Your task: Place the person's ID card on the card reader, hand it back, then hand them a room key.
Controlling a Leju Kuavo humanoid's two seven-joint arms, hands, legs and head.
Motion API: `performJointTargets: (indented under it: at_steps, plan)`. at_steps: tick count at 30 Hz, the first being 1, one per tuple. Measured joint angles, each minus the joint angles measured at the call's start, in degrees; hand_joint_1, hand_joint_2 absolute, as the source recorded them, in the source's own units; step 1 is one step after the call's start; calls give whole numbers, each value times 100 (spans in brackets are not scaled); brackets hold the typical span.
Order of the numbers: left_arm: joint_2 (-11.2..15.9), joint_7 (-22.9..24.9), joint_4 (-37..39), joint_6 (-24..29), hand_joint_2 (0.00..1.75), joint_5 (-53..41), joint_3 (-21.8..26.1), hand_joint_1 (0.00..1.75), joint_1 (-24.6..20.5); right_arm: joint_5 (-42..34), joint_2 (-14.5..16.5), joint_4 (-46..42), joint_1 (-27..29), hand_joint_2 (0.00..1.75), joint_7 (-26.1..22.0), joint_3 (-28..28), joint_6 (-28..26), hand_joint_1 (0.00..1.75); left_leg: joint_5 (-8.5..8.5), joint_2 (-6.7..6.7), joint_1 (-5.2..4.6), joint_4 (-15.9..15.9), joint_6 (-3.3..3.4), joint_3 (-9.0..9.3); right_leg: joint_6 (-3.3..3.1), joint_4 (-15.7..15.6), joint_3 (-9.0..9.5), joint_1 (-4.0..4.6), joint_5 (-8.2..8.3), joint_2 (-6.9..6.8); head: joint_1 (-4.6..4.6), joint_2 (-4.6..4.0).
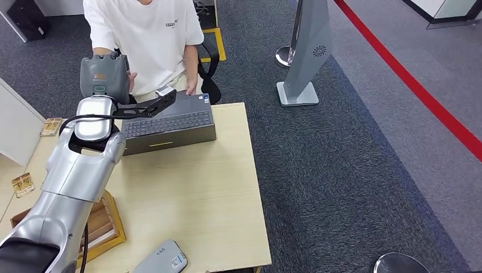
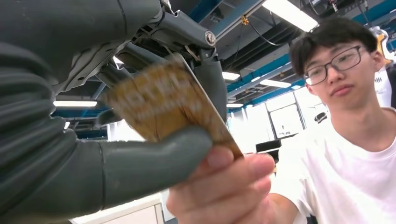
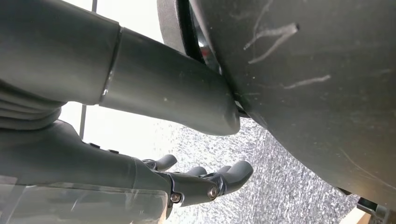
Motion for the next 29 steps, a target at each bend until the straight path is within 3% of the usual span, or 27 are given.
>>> performJointTargets:
  at_steps: [2,6,12,19,24,29]
  plan:
    - [6,-43,62,-2,175,0,87,0,5,26,0,-2,0,175,-16,3,-7,0,0,0,0,0,0,-1,0,0,0,0,0,0,-1,0]
    - [14,-156,132,38,175,0,254,0,32,55,0,-2,4,0,-34,7,-19,0,0,-3,0,-1,0,-2,0,0,0,0,0,-2,-1,0]
    - [11,-973,-459,238,175,9,592,0,527,-22,0,2,30,0,-18,8,-21,0,-1,0,0,-2,0,-4,1,0,0,0,-1,5,1,0]
    - [94,-1837,-2234,480,175,131,1268,0,1897,-161,0,4,48,0,110,-5,-37,0,-7,6,0,-7,3,-2,0,0,-1,0,-8,8,-1,0]
    - [375,-2269,-3225,922,175,554,2046,0,2855,-222,6,4,83,0,175,-42,-121,0,-8,10,2,-16,1,6,-10,0,1,2,-15,12,-5,0]
    - [574,-2761,-3746,1252,175,1404,2951,0,3621,-231,7,6,107,0,180,-67,-209,0,-9,9,5,-20,-1,7,-16,1,3,5,-18,11,-5,0]
